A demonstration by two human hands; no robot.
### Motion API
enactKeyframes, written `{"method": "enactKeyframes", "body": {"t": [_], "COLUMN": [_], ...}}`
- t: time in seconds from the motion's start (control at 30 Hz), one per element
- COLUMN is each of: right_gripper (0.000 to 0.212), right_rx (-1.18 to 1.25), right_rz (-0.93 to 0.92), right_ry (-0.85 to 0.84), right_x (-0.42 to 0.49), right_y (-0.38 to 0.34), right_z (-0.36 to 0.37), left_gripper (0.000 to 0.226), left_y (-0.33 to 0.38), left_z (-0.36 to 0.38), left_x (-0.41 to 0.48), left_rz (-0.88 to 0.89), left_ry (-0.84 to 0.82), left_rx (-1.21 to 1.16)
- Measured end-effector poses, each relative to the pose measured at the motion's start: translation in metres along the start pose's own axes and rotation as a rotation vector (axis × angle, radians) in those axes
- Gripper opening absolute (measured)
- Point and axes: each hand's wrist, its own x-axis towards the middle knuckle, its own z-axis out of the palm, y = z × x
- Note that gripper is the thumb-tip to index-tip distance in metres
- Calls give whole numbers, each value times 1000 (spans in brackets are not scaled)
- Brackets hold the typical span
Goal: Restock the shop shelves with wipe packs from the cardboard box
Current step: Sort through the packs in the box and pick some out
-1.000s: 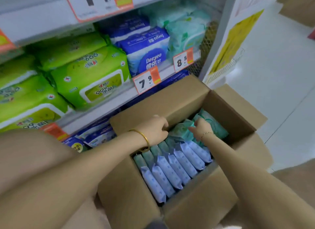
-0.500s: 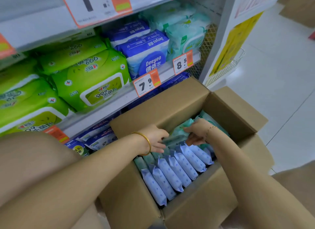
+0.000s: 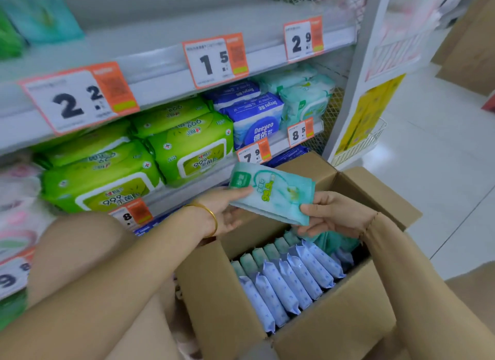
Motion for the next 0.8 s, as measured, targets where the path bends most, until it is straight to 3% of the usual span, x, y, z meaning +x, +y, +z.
{"method": "enactKeyframes", "body": {"t": [0.1,0.2,0.27,0.37,0.47,0.63,0.8], "right_gripper": [21,53,60,45,28,23,10], "right_rx": [-188,-251,-340,-403,-392,-264,-238], "right_rz": [57,-134,-292,-446,-613,-776,-744], "right_ry": [63,224,167,12,24,62,112], "right_x": [2,-2,-9,-11,-1,27,90], "right_y": [-9,-42,-75,-123,-169,-243,-303], "right_z": [11,26,46,83,118,169,212], "left_gripper": [18,22,23,24,31,52,24], "left_y": [19,40,58,90,121,173,203], "left_z": [-7,-14,-21,-38,-63,-116,-148], "left_x": [-30,-63,-87,-122,-148,-168,-158], "left_rz": [243,460,568,702,827,957,872], "left_ry": [-87,-17,11,83,173,332,440], "left_rx": [173,400,471,540,422,185,359]}}
